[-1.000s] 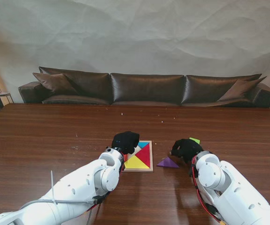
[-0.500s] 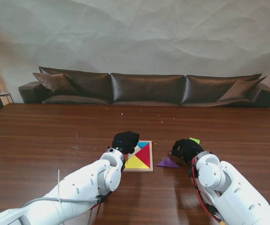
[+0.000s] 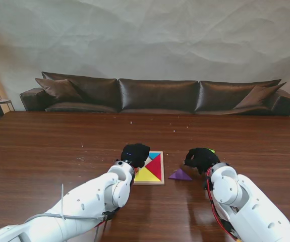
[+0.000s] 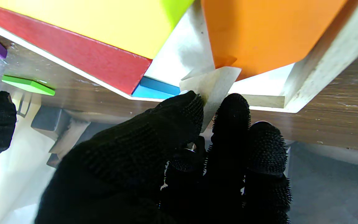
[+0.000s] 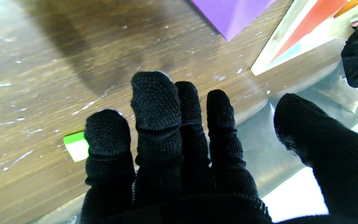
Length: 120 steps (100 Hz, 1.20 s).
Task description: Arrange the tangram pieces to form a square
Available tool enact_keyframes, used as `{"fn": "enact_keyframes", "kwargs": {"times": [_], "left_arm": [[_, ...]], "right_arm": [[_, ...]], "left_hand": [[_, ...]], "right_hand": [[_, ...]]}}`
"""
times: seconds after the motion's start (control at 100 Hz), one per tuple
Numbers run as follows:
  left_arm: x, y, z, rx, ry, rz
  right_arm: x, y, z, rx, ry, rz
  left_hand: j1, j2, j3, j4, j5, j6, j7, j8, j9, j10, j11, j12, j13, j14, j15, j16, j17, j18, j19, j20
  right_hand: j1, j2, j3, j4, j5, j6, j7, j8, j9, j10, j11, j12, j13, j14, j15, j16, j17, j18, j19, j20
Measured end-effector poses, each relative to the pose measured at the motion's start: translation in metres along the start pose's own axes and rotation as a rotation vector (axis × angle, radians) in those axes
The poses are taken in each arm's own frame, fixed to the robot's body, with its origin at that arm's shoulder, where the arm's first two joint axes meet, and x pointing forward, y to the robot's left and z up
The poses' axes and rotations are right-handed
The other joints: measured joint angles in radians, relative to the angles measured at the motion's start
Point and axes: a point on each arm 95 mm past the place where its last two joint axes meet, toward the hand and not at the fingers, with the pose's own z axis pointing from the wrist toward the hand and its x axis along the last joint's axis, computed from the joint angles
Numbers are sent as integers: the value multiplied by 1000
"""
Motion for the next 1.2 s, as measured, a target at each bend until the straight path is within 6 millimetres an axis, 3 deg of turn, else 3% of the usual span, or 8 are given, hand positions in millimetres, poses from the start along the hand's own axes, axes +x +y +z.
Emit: {"fn": "enact_keyframes", "kwargs": {"times": [0.15,0.28,0.4,0.65,0.83,1.2], "left_arm": [[1,-1,0,-16,2,4],[3,-2,-1,-42,13,3],[4,-3,-1,-65,21,0],[4,-8,-4,-96,39,5],[2,-14,-5,-102,40,-12],[-9,-27,-6,-121,82,-46]], "right_arm": [[1,0,-1,-2,3,0],[1,0,0,0,3,0],[1,0,0,1,3,0],[1,-1,0,4,3,0],[1,-1,0,10,3,0],[0,-3,1,17,1,-1]], "left_hand": [[0,0,0,0,0,-10,-1,0,0,-8,-16,0,-49,9,-13,3,-57,0,0,11],[-2,0,0,0,0,-22,-9,-12,-10,-12,-48,11,-128,24,-12,2,-121,-6,-2,100],[-27,-3,-26,-1,-2,-42,-31,-32,16,-18,-168,14,-230,35,37,-27,-191,-18,-22,138],[-93,2,-49,-1,-39,-49,-75,-57,1,-19,-400,-75,-315,37,97,-151,-264,-26,-24,177],[-159,94,-119,-1,-54,-49,-136,-63,1,-11,-583,-158,-338,47,99,-164,-290,-27,-34,203],[-179,160,-162,0,-58,-33,-192,-88,0,-4,-615,-255,-335,47,60,-193,-288,-36,-35,204]], "right_hand": [[0,0,0,0,0,0,0,0,0,0,0,0,0,0,0,0,0,0,0,0],[0,0,0,0,0,0,0,0,0,0,0,0,0,0,0,0,0,0,0,0],[0,0,0,0,0,0,0,0,0,0,0,0,0,0,0,0,0,0,0,0],[0,0,0,0,0,0,0,0,0,0,0,0,0,0,0,0,0,0,0,0],[0,0,0,0,0,0,0,0,0,0,0,0,0,0,0,0,0,0,0,0],[0,0,0,0,0,0,0,0,0,0,0,0,0,0,0,0,0,0,0,0]]}}
